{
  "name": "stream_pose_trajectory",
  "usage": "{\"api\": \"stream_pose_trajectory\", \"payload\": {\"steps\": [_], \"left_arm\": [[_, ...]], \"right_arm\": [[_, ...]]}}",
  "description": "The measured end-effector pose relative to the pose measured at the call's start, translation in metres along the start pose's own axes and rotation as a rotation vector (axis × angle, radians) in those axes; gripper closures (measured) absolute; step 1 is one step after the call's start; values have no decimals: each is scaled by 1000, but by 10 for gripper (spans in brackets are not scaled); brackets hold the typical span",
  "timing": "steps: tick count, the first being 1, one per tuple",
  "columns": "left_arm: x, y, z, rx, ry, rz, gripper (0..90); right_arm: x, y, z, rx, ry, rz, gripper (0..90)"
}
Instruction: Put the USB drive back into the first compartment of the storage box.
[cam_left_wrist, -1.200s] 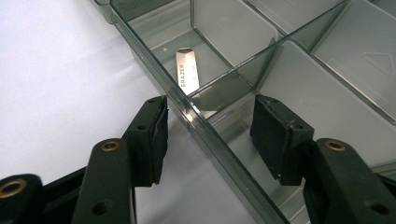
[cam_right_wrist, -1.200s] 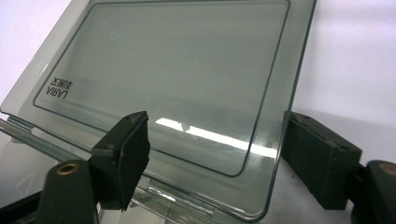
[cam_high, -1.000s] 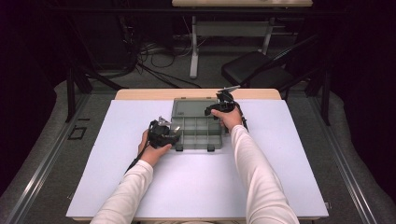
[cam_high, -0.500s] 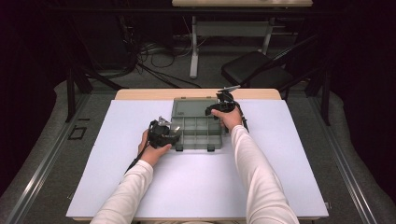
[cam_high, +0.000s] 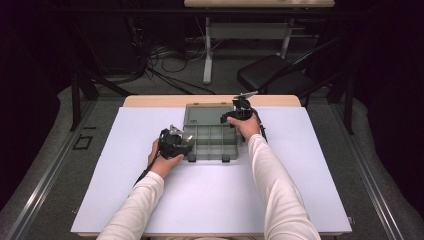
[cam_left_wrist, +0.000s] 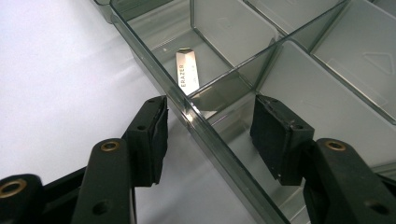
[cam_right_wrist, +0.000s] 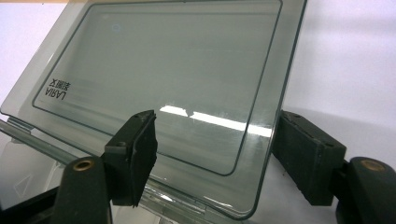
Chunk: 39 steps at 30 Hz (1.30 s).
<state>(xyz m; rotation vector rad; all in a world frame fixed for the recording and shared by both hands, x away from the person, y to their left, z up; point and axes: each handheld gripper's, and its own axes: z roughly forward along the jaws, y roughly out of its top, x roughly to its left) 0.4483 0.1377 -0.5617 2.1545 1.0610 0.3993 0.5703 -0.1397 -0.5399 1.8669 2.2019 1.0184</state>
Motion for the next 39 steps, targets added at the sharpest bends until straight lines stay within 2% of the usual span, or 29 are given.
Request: {"api": "stream_pose_trajectory", "payload": {"steps": [18, 35, 39], "left_arm": [[0, 0, 0, -1, 2, 1, 457], [-1, 0, 0, 0, 3, 3, 455], [-1, 0, 0, -3, 4, 2, 456]], "right_arm": [[-2, 2, -6, -23, 7, -20, 377], [-8, 2, -11, -53, 0, -38, 540], [-11, 2, -13, -63, 13, -38, 580]]}}
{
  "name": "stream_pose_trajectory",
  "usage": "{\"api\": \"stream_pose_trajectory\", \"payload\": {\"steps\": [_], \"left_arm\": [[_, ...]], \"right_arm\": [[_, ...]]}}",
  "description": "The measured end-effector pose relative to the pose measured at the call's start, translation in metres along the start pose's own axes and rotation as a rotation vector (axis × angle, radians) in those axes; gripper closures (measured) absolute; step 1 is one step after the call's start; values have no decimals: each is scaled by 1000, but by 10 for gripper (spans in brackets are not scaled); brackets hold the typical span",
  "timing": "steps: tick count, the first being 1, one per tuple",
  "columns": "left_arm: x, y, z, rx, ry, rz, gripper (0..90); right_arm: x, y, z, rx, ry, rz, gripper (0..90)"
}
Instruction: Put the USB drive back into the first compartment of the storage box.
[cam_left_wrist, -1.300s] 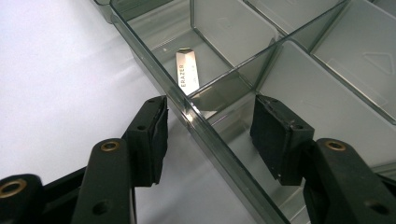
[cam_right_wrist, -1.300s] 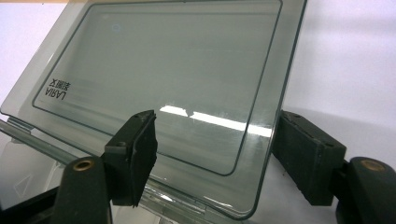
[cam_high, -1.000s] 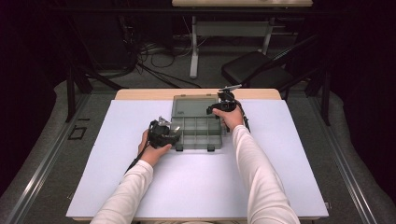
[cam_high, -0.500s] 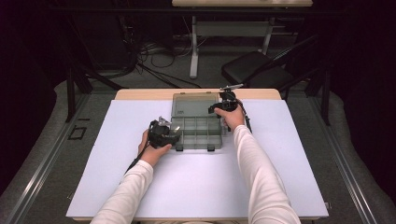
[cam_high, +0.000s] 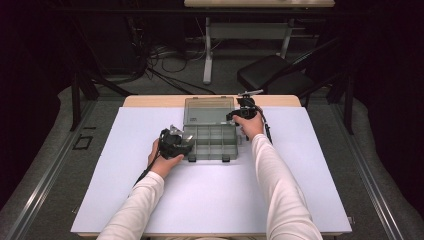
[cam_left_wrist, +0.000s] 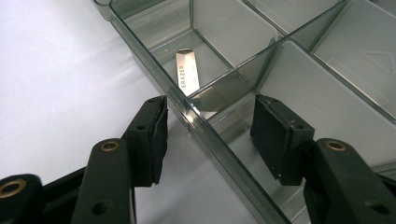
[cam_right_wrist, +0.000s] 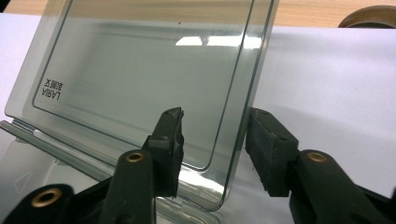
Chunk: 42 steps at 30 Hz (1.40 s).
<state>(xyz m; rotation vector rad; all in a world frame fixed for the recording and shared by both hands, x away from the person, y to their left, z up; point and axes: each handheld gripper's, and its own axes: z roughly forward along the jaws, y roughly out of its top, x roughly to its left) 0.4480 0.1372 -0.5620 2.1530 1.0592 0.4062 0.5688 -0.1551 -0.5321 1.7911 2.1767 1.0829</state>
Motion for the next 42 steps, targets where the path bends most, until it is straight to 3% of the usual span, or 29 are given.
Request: {"api": "stream_pose_trajectory", "payload": {"steps": [13, 27, 42], "left_arm": [[0, 0, 0, 4, -1, 4, 457], [0, 0, 0, 2, 1, 3, 458], [2, 1, 0, 6, 0, -2, 478]], "right_arm": [[-4, 2, -8, -22, 18, -28, 678], [-7, 3, -16, -41, 30, -25, 793], [-13, 1, -18, -65, 64, -22, 832]]}}
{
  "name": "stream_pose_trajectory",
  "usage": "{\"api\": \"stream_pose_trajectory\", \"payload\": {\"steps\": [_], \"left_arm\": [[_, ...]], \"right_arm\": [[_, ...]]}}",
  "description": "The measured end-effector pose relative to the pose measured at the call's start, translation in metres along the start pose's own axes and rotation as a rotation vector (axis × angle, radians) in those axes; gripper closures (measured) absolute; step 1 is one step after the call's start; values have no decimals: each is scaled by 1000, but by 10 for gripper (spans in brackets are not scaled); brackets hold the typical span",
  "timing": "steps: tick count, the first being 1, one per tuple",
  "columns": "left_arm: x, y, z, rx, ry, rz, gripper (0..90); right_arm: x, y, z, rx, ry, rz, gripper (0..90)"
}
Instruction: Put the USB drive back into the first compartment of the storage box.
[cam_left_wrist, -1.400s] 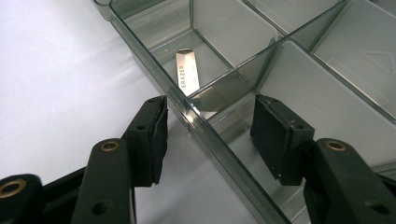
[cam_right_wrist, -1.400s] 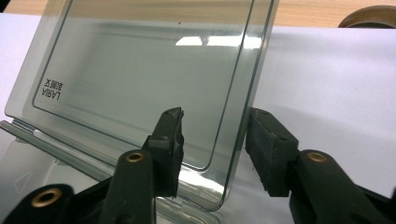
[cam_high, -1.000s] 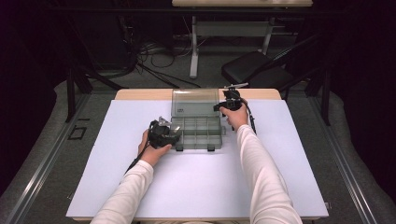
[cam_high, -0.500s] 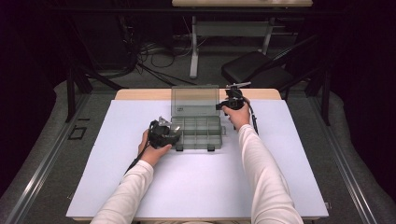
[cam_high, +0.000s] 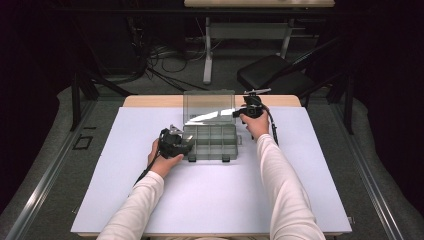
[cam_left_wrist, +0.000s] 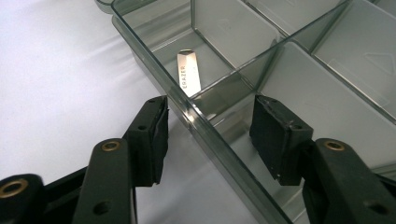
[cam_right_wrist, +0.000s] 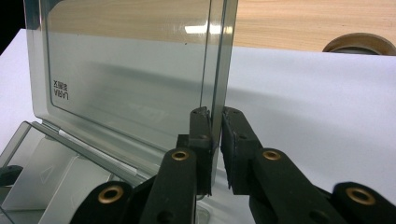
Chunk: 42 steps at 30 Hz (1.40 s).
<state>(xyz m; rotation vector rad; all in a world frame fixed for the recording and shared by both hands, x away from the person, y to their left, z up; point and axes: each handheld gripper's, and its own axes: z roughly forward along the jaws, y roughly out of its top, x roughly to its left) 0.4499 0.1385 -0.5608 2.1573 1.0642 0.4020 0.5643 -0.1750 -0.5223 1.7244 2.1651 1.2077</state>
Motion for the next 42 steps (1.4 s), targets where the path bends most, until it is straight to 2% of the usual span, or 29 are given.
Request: {"api": "stream_pose_trajectory", "payload": {"steps": [2, 8, 10, 13, 15, 21, 22, 27, 30, 32, 34, 36, 38, 42], "left_arm": [[0, 1, -1, 7, 10, 9, 464], [6, 5, -9, -22, -25, -41, 436], [9, 7, -12, -5, -47, -56, 420], [11, 9, -18, -17, -63, -66, 411], [12, 12, -21, -30, -80, -84, 406], [22, 26, -30, -50, -100, -107, 392], [24, 29, -30, -64, -96, -116, 391], [37, 42, -33, -65, -79, -144, 387], [43, 51, -34, -65, -60, -137, 382], [46, 57, -35, -63, -55, -150, 379], [48, 63, -35, -63, -31, -141, 375], [50, 69, -35, -56, -33, -140, 379], [52, 74, -34, -58, -54, -143, 388], [54, 84, -32, -48, -40, -162, 388]], "right_arm": [[-1, 0, 0, 3, 1, 4, 831], [-1, -1, 1, -7, 1, 13, 829], [-1, -2, 1, -6, -1, 13, 829], [0, -2, 1, -13, -5, 12, 829], [0, -2, 1, -13, -3, 14, 830], [-1, -2, 1, -15, -1, 10, 830], [-1, -2, 1, -16, 0, 11, 831], [-1, -2, 0, -24, 4, 16, 834], [-2, -3, -1, -23, 11, 18, 835], [-2, -3, -1, -25, 14, 22, 836], [-2, -3, -1, -29, 18, 27, 838], [-2, -3, -1, -28, 22, 33, 841], [-3, -3, -1, -28, 26, 35, 842], [-4, -3, -3, -18, 34, 39, 844]]}}
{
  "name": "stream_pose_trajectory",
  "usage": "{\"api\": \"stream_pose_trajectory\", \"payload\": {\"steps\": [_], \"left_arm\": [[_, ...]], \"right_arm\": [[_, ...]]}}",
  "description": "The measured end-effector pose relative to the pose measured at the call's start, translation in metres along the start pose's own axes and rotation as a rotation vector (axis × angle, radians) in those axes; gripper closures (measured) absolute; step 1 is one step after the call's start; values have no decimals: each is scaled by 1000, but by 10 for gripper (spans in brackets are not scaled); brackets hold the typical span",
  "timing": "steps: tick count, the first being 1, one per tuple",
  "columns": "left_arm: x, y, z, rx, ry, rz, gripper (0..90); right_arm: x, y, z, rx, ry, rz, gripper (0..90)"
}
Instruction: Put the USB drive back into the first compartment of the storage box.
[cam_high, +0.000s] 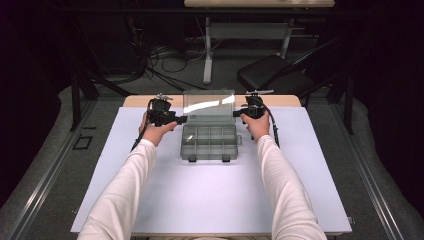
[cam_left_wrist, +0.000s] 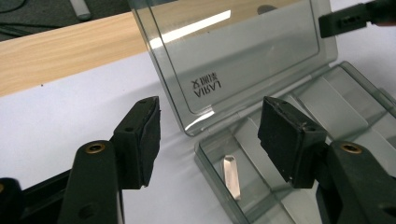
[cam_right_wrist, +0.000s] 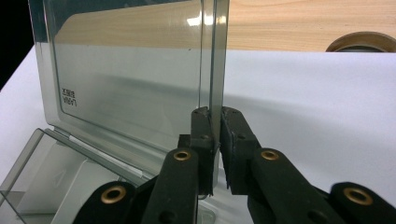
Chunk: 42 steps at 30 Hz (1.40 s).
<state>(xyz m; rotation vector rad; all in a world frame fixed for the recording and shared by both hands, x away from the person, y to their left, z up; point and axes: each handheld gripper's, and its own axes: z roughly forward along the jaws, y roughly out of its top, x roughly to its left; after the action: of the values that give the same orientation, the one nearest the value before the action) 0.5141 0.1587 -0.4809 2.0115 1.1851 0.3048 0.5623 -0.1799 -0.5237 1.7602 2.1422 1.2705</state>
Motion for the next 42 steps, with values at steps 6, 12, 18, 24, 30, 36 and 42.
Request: {"api": "stream_pose_trajectory", "payload": {"steps": [6, 12, 18, 24, 30, 36, 42], "left_arm": [[6, 12, 4, -5, 27, -55, 389], [13, 24, 5, -3, 35, -80, 391], [21, 37, 0, -42, 42, -131, 390], [22, 44, -1, -55, 58, -132, 371], [26, 45, 1, -38, 37, -125, 368], [27, 43, 6, -43, 14, -140, 369], [28, 43, 10, -79, -9, -164, 394]], "right_arm": [[-1, -1, 0, -17, 7, -2, 845], [0, -3, 0, -30, 7, -9, 845], [0, -4, 0, -42, 11, -17, 846], [0, -5, 0, -51, 8, -15, 846], [1, -6, 0, -60, 4, -24, 846], [1, -6, 0, -61, 1, -33, 846], [2, -7, 0, -73, 1, -36, 847]]}}
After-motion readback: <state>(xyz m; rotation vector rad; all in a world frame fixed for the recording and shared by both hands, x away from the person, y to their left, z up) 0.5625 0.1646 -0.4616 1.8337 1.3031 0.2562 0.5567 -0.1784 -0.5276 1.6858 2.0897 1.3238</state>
